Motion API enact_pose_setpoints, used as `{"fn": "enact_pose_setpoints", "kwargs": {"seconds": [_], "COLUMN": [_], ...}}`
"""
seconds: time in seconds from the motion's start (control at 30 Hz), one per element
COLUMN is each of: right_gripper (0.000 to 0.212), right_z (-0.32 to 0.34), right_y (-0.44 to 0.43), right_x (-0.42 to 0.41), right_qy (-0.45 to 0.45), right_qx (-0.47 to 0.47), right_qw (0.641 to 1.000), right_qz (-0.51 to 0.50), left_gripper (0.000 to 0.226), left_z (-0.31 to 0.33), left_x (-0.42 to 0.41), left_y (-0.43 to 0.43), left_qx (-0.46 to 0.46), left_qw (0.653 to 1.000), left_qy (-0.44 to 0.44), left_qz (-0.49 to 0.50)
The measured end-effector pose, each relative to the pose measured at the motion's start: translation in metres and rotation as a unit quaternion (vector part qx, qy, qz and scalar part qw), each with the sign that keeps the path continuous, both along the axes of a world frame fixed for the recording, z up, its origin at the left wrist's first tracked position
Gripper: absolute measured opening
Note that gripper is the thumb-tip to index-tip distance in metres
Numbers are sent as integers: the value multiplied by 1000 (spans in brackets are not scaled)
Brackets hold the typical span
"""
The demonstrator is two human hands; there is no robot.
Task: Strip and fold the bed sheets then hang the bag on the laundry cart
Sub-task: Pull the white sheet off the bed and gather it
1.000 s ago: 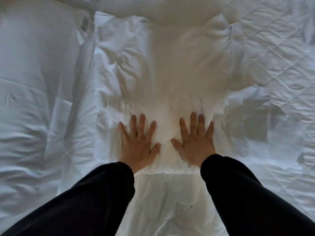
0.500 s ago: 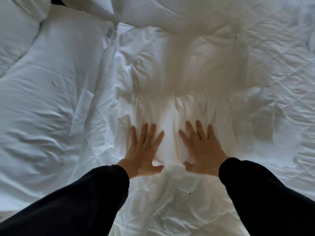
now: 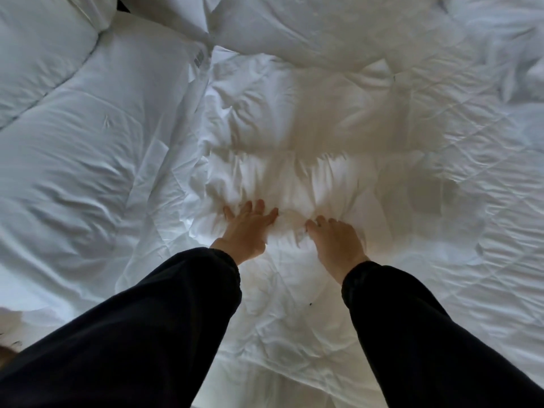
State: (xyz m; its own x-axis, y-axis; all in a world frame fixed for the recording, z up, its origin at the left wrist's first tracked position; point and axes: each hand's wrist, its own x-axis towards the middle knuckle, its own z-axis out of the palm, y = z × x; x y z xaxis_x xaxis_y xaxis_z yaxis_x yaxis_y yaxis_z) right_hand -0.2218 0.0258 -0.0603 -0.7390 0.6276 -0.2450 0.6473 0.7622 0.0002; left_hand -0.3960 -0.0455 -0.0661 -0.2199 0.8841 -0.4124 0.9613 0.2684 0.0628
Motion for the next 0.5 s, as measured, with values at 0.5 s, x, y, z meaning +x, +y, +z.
{"fn": "enact_pose_setpoints", "kwargs": {"seconds": [0.5], "right_gripper": [31], "right_z": [39], "right_y": [-145], "right_x": [40], "right_qy": [-66], "right_qx": [-57], "right_qw": [996], "right_qz": [-6], "left_gripper": [71], "left_z": [26], "left_x": [44], "left_y": [-147], "left_qx": [-56], "left_qw": [996], "left_qy": [7], "left_qz": [-71]}}
